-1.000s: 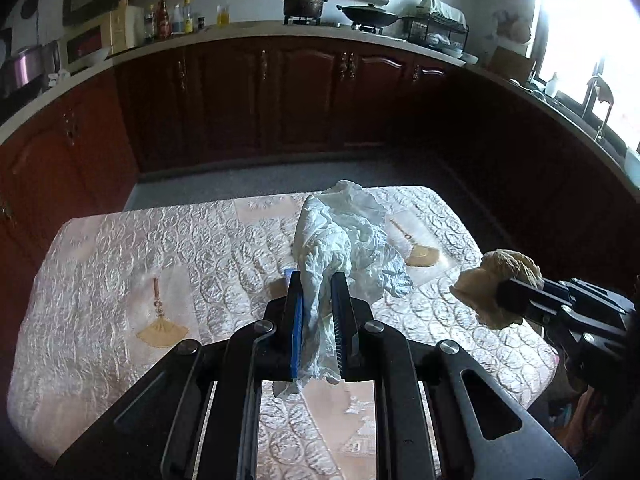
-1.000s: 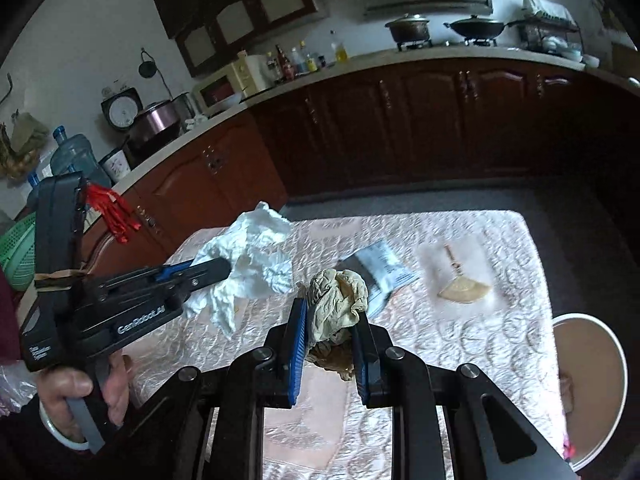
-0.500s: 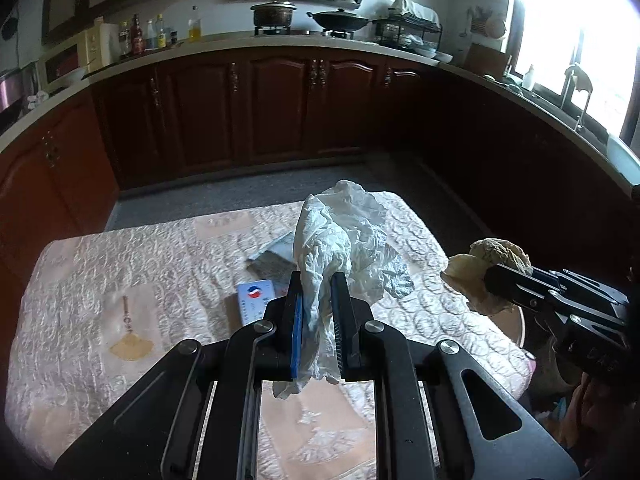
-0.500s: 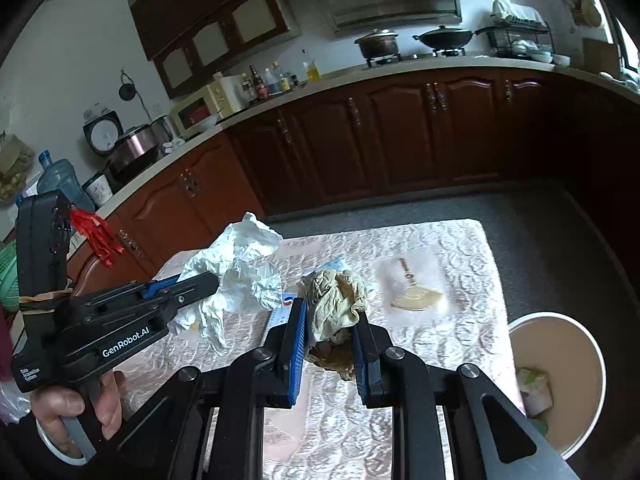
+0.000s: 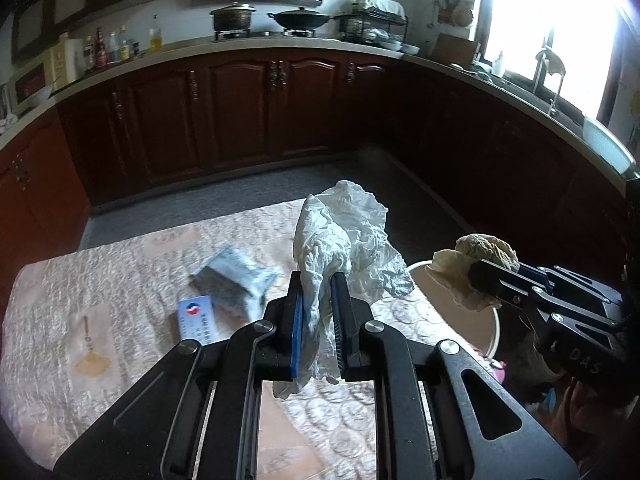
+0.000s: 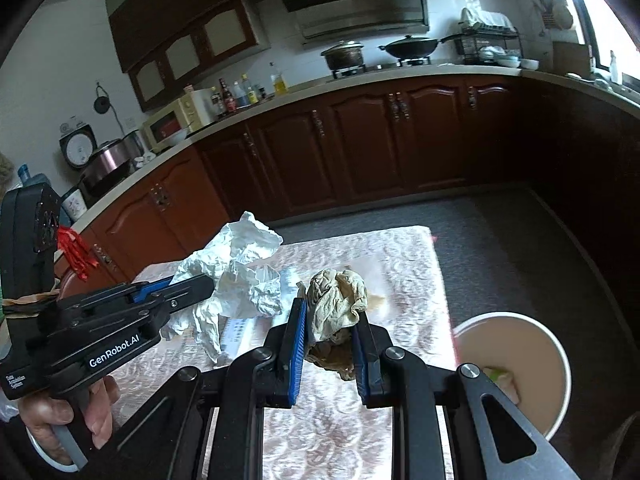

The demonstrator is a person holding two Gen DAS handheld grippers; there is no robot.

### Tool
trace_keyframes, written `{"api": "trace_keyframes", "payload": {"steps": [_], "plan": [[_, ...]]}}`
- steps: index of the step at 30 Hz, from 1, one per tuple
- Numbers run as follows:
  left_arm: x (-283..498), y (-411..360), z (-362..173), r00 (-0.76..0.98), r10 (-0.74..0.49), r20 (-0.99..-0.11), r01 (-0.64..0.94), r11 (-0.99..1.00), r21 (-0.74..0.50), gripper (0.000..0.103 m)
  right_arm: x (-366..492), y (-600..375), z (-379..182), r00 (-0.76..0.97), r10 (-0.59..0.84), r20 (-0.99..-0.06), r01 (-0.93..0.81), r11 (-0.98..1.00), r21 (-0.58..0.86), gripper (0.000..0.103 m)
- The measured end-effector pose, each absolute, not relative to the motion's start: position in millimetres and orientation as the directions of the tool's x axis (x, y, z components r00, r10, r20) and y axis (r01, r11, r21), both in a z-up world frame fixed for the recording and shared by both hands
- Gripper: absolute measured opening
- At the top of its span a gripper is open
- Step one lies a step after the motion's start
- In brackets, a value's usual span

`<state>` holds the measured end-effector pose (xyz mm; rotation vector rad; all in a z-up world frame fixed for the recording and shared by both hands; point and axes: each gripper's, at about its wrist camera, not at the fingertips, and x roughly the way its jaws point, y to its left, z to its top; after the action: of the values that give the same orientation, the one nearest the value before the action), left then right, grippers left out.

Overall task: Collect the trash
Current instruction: 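Lift the tissue and beige paper and carry them over the bucket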

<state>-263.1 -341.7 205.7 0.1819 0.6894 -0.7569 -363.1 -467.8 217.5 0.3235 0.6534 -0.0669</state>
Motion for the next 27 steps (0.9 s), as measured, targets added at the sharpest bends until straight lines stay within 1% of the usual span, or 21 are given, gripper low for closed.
{"api": "trace_keyframes", "payload": {"steps": [17,22,27], "plan": [[-293.2,-431.9,193.9,0.420,-0.616,-0.666,0.785,0.615,-0.073,0.011,-408.8,-541.8,202.9,0.758,-0.099,-0.645,0.340,0.903,0.262,0.020],[-294.8,-449.7,183.8,0.381,-0.620,-0.686,0.803,0.590,-0.087,0.011,-416.8,-560.0,196.0,0.740,-0.121,-0.662,0.383,0.885,0.267,0.020],[-293.3,-473.0,167.7,0.312,-0.620,-0.720,0.817,0.562,-0.131,0.011,-423.2,-576.9,182.8,0.714,-0.133,-0.687,0.422,0.865,0.271,0.020]]}}
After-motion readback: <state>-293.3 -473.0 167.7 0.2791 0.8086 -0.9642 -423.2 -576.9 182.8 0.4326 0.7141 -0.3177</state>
